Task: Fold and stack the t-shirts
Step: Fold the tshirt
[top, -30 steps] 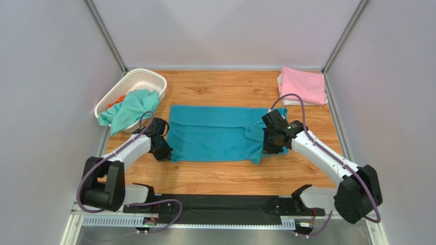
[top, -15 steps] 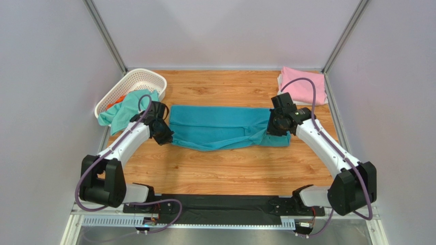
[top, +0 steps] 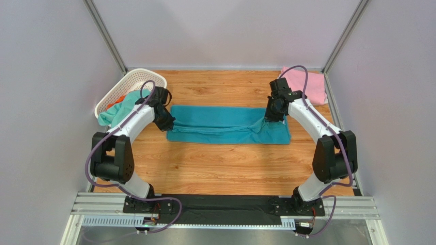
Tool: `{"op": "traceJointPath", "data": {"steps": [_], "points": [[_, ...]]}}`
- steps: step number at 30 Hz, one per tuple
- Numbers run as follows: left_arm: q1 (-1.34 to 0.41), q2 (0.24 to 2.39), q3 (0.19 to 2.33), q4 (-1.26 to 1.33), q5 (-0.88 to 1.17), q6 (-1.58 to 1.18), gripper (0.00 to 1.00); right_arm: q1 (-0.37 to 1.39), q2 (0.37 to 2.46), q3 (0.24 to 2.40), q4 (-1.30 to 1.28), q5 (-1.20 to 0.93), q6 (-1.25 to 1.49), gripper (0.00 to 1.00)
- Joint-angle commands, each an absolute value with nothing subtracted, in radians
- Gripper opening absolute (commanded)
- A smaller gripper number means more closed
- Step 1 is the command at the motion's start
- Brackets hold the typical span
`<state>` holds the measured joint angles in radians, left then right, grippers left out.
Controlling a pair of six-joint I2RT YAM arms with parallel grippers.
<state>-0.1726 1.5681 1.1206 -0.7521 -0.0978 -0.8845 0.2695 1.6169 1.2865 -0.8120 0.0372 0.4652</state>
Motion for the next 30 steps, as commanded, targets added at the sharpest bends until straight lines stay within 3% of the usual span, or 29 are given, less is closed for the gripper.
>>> {"op": "traceJointPath", "data": {"steps": [1, 9, 10, 13, 15, 17, 20, 24, 25, 30], "points": [[-0.166, 1.615, 1.187, -0.767, -0.152, -0.900, 0.00, 0.244, 1.670, 1.347, -0.788, 0.031, 0.437, 0.00], [-0.153, 1.721, 1.261, -0.796, -0.225, -0.928, 0.03, 0.206, 1.865, 1.472, -0.758, 0.046, 0.407, 0.03], [-0.152, 1.726, 1.265, -0.796, -0.232, -0.931, 0.09, 0.199, 1.884, 1.485, -0.750, 0.048, 0.400, 0.06], [-0.152, 1.730, 1.302, -0.805, -0.238, -0.911, 0.46, 0.184, 1.940, 1.552, -0.745, 0.017, 0.374, 0.12], [-0.152, 1.718, 1.316, -0.801, -0.197, -0.894, 0.60, 0.183, 1.931, 1.571, -0.744, -0.021, 0.359, 0.18], [-0.155, 1.703, 1.307, -0.776, -0.161, -0.879, 0.73, 0.184, 1.907, 1.559, -0.736, -0.060, 0.342, 0.40], [-0.166, 1.651, 1.267, -0.750, -0.109, -0.856, 0.82, 0.186, 1.827, 1.493, -0.716, -0.081, 0.336, 1.00], [-0.208, 1.595, 1.232, -0.733, -0.091, -0.838, 0.89, 0.189, 1.712, 1.361, -0.669, -0.139, 0.348, 1.00], [-0.216, 1.586, 1.229, -0.727, -0.084, -0.836, 0.99, 0.192, 1.674, 1.298, -0.631, -0.190, 0.353, 1.00], [-0.253, 1.575, 1.212, -0.687, -0.038, -0.821, 1.00, 0.224, 1.675, 1.215, -0.568, -0.261, 0.377, 1.00]]}}
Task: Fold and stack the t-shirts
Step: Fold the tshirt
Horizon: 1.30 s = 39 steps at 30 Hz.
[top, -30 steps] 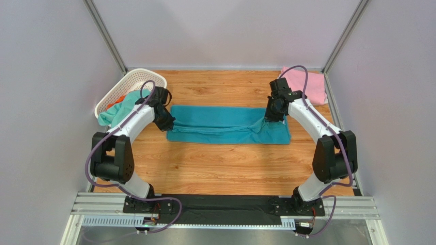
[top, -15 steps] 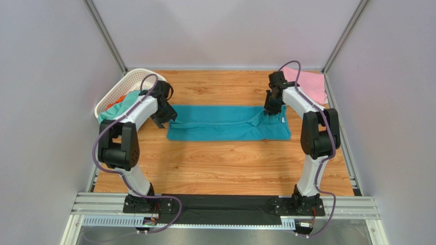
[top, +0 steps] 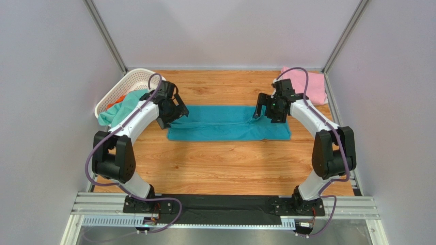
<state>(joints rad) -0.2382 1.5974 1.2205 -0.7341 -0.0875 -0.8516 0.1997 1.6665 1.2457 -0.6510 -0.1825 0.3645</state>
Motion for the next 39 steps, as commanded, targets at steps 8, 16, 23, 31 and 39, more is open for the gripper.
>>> {"op": "traceJointPath", "data": {"steps": [8, 16, 23, 31, 39], "points": [[-0.270, 1.680, 1.250, -0.647, 0.020, -0.785, 1.00, 0.265, 1.831, 1.304, -0.520, -0.287, 0.400, 1.00], [-0.270, 1.689, 1.244, -0.650, 0.018, -0.778, 1.00, 0.279, 2.055, 1.569, -0.526, -0.290, 0.391, 1.00], [-0.270, 1.660, 1.227, -0.661, 0.008, -0.776, 1.00, 0.282, 2.082, 1.667, -0.621, -0.241, 0.379, 1.00], [-0.270, 1.626, 1.224, -0.696, 0.002, -0.769, 1.00, 0.298, 2.186, 1.790, -0.607, -0.359, 0.393, 1.00], [-0.268, 1.572, 1.218, -0.753, -0.061, -0.746, 1.00, 0.322, 2.287, 1.934, -0.666, -0.350, 0.402, 1.00]]}}
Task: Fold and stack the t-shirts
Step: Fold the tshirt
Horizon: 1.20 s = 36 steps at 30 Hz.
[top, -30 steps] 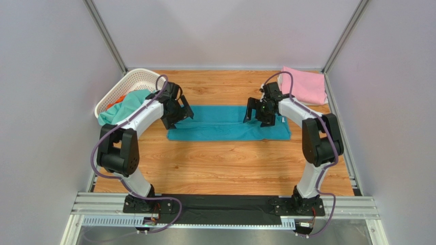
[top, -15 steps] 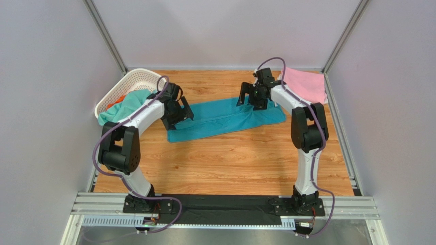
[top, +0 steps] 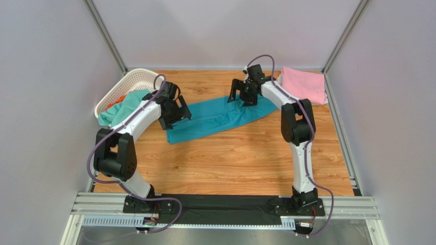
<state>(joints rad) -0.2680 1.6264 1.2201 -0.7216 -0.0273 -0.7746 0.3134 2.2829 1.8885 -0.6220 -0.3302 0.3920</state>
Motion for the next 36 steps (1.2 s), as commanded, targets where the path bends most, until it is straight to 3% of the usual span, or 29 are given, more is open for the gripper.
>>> {"op": "traceJointPath", "data": {"steps": [1, 14, 21, 29, 36], "points": [[-0.268, 1.569, 1.221, -0.756, -0.064, -0.746, 1.00, 0.321, 2.261, 1.918, -0.670, -0.324, 0.402, 1.00], [-0.268, 1.764, 1.419, -0.749, -0.012, -0.680, 1.00, 0.279, 1.921, 1.574, -0.701, -0.072, 0.426, 1.00], [-0.268, 1.943, 1.520, -0.753, 0.011, -0.664, 1.00, 0.224, 1.974, 1.578, -0.686, -0.109, 0.422, 1.00], [-0.268, 1.948, 1.413, -0.752, 0.009, -0.678, 1.00, 0.218, 2.118, 1.681, -0.686, -0.167, 0.408, 1.00], [-0.304, 1.809, 1.125, -0.687, 0.100, -0.713, 1.00, 0.219, 2.230, 1.772, -0.660, -0.285, 0.399, 1.00]]}}
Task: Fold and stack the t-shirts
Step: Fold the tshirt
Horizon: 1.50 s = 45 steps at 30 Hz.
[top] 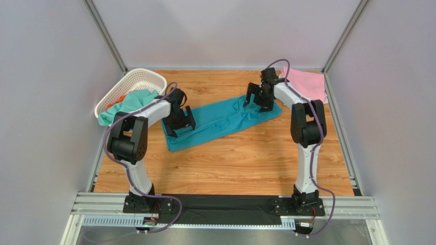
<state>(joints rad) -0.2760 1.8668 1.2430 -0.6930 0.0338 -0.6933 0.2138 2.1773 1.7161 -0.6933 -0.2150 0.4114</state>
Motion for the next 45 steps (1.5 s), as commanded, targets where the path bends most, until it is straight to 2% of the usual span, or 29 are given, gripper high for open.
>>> {"op": "traceJointPath", "data": {"steps": [1, 6, 12, 18, 25, 29, 34, 40, 45], "points": [[-0.328, 1.786, 1.083, -0.652, 0.113, -0.754, 1.00, 0.219, 2.243, 1.785, -0.655, -0.294, 0.394, 1.00], [-0.460, 1.643, 0.834, -0.519, 0.256, -0.873, 1.00, 0.244, 2.357, 1.920, -0.635, -0.370, 0.379, 1.00], [-0.667, 1.540, 0.695, -0.391, 0.307, -1.078, 1.00, 0.305, 2.511, 2.135, -0.649, -0.396, 0.350, 1.00], [-0.830, 1.613, 0.747, -0.223, 0.354, -1.180, 1.00, 0.337, 2.611, 2.285, -0.647, -0.423, 0.322, 1.00], [-0.896, 1.680, 0.858, -0.262, 0.333, -1.167, 1.00, 0.345, 2.654, 2.368, -0.592, -0.474, 0.299, 1.00], [-0.908, 1.622, 0.851, -0.328, 0.270, -1.148, 1.00, 0.362, 2.625, 2.388, -0.635, -0.482, 0.276, 1.00], [-0.936, 1.530, 0.925, -0.550, 0.092, -1.071, 1.00, 0.380, 2.493, 2.369, -0.735, -0.428, 0.201, 1.00], [-0.934, 1.385, 0.991, -0.702, -0.054, -0.968, 1.00, 0.382, 2.260, 2.240, -0.755, -0.381, 0.164, 1.00], [-0.928, 1.267, 1.003, -0.875, -0.210, -0.971, 1.00, 0.387, 2.076, 2.088, -0.784, -0.361, 0.241, 1.00]]}}
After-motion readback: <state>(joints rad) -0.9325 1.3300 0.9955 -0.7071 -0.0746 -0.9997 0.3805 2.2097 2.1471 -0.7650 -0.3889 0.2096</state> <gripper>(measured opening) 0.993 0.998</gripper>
